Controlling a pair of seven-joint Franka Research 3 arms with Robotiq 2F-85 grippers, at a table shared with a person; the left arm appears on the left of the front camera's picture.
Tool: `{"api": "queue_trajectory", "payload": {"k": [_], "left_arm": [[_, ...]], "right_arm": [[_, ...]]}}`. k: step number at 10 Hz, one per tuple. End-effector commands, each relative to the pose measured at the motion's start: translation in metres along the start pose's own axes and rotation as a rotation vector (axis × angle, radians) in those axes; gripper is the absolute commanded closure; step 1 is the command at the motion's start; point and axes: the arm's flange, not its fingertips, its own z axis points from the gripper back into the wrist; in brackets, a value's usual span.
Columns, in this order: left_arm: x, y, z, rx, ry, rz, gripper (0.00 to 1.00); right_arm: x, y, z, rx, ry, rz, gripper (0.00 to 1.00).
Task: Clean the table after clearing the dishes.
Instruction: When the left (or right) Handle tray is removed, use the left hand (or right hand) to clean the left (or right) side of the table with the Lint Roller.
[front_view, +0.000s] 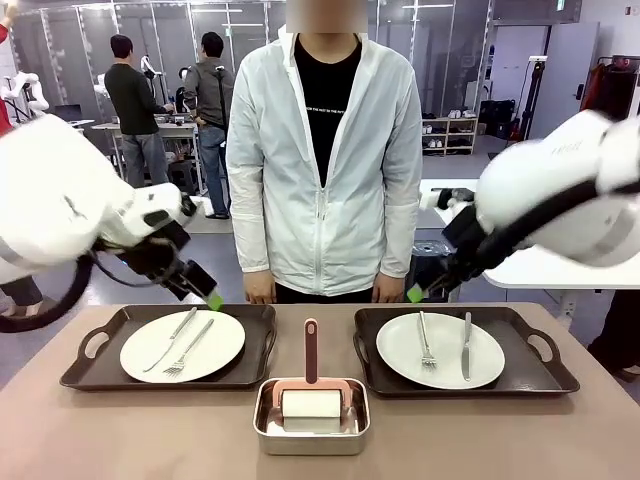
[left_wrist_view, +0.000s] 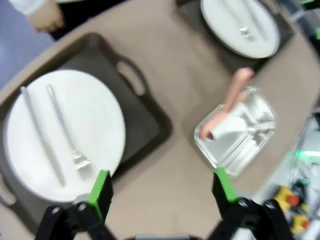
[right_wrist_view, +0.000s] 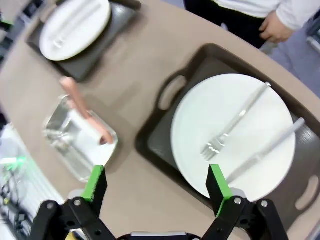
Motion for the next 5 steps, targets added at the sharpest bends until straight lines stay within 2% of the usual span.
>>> {"api": "queue_trajectory", "payload": {"k": [1,3,4,5], "left_arm": [[-0.019,0.041,0.037,-0.231,-0.013,0.059,0.00],[-0.047,0.071,0.074,-0.480,-0.133,0.111,0.00],[-0.063,0.086,0.086,-0.577,-0.216,0.144,0.00],[-0.083,0.102,0.103,-0.611,-0.291,0.182,0.00]], "right_arm": [[-0.013,-0.033,0.029,0.174,-0.030,-0.130,0.00],[-0.032,-0.057,0.065,0.412,-0.107,-0.287,0.00],[-0.041,-0.069,0.073,0.483,-0.151,-0.346,0.00],[-0.054,-0.081,0.089,0.531,-0.177,-0.405,0.00]]}}
